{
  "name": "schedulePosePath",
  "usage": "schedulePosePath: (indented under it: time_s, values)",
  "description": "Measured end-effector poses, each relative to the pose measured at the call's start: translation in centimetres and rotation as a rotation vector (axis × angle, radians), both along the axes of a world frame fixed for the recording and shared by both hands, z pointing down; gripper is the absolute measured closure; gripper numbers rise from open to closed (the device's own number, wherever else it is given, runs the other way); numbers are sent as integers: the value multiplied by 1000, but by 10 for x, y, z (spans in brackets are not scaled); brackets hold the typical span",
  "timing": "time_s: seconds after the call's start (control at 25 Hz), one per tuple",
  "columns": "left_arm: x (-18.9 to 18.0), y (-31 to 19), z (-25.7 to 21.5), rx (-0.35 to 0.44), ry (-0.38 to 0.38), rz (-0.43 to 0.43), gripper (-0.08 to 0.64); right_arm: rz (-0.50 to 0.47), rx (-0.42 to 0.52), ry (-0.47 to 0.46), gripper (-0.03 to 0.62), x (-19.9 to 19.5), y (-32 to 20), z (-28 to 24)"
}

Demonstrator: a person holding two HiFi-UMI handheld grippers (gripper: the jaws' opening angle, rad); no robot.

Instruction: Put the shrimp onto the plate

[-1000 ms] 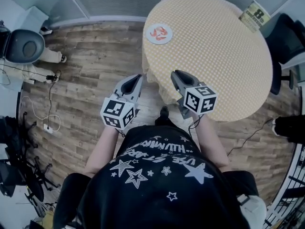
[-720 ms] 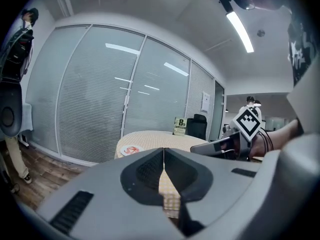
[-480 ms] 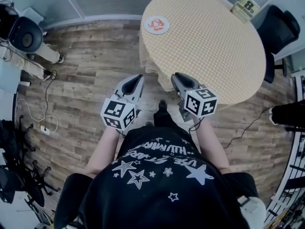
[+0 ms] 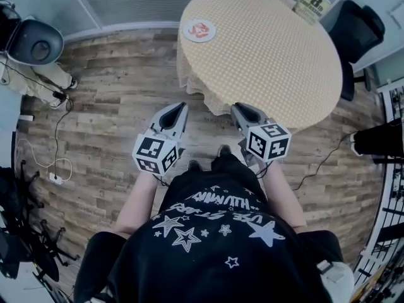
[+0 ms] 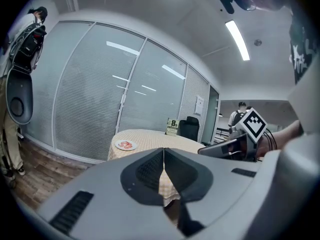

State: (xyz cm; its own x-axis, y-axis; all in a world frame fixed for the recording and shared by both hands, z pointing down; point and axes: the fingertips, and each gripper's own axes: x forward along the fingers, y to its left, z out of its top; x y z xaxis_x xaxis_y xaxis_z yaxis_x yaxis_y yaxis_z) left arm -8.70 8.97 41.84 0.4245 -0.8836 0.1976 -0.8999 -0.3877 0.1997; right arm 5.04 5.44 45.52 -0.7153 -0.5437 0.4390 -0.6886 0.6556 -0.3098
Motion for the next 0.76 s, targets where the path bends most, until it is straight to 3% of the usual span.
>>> schedulePosePath:
  time_s: [0.36,0.76]
  values:
    - [20,-5,-7,19,-29,-62,550,-155,50,-1,534,-9,-4,-10]
    - [97,-8,-12,30,-50,-81,551,-150,32,-22,534,69,-14,-6]
